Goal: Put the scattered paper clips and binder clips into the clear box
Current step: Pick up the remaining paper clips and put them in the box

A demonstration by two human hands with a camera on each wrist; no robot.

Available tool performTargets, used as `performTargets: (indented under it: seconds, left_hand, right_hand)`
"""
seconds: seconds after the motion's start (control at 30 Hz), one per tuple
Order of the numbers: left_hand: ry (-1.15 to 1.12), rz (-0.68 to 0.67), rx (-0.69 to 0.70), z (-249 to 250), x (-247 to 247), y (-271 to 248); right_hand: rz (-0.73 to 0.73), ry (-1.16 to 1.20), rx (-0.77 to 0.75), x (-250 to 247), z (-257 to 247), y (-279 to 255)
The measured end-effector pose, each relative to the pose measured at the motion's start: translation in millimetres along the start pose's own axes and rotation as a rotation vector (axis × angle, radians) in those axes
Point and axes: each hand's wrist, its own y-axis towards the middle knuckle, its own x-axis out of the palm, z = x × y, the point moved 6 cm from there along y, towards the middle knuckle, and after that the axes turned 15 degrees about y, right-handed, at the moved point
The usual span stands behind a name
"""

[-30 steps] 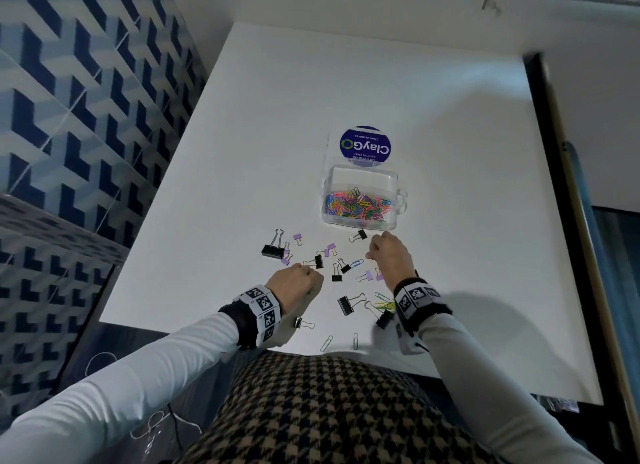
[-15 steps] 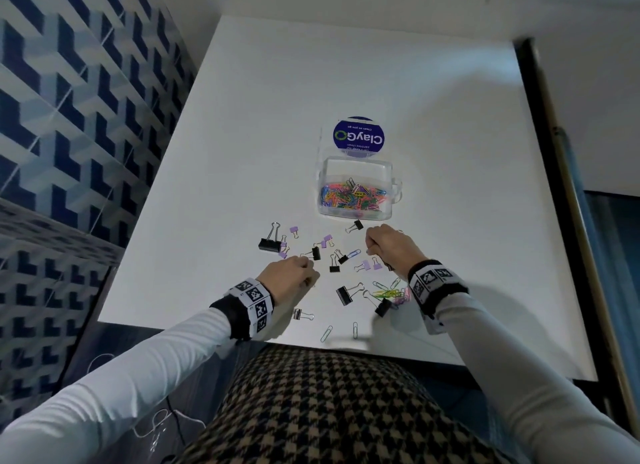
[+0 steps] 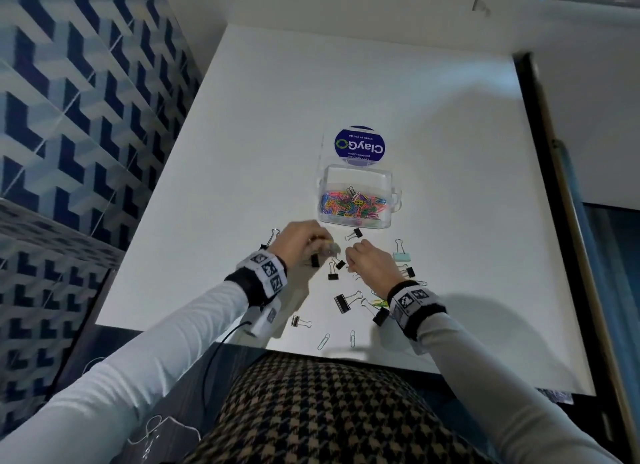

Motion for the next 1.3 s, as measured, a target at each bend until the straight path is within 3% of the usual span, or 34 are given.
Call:
performTargets:
  seconds: [0.1, 0.23, 0.37, 0.4, 0.47, 0.6, 0.63, 0.77, 0.83, 0.87, 0.97, 1.13, 1.3]
  left_hand:
    - [-0.079, 0.058, -0.14, -9.1, -20.3, 34.6]
    - [-0.036, 0.02, -0.227, -17.8, -19.8, 73.6]
    - [0.029, -0.054, -0.218, -17.0, -8.4, 98.0]
    - [0.033, -0.065, -0.208, -16.4, -6.9, 100.4]
    - [0.074, -0.078, -0.163, -14.9, -5.0, 99.5]
    - [0.188, -0.028, 0.049, 4.5, -11.6, 67.4]
    - [0.191, -0.034, 0.104, 10.2, -10.4, 51.1]
    - [0.347, -0.339, 0.477, 33.7, 33.4, -32.8]
    - [0.421, -0.489, 0.632, 30.8, 70.6, -62.9]
    - [0.408, -0.558, 0.642, 25.6, 85.8, -71.6]
    - [0.436, -0.547, 0.79, 30.6, 109.3, -83.8]
    - [0.481, -0.485, 0.775, 34.0, 108.4, -82.2]
    - [0.48, -0.47, 0.723, 31.3, 108.7, -81.8]
  right_hand:
    - [0.075, 0.04, 0.031, 3.4, -0.8, -7.6]
    - [0.038, 0.168, 0.11, 9.7, 1.5, -13.2]
    - [0.293, 0.776, 0.358, -15.8, 26.6, -13.7]
    - [0.368, 0.876, 0.407, -22.9, 34.2, -14.1]
    - [0.368, 0.913, 0.42, -35.5, 39.4, -9.9]
    - [-0.051, 0.463, 0.335, -38.6, 14.1, 0.2]
    - [-0.093, 0.369, 0.348, -37.6, 14.3, -2.5]
    - [-0.002, 0.417, 0.344, -34.6, 29.7, -12.7]
    - [-0.045, 0.411, 0.27, -29.2, 29.0, -11.6]
    - [-0.084, 0.382, 0.238, -26.2, 26.4, -10.6]
    - [-0.16, 0.34, 0.218, -18.9, 21.9, -10.1]
    - [-0.038, 0.316, 0.203, -19.5, 30.8, -11.7]
    - [-0.13, 0.222, 0.151, -23.8, 17.8, -13.1]
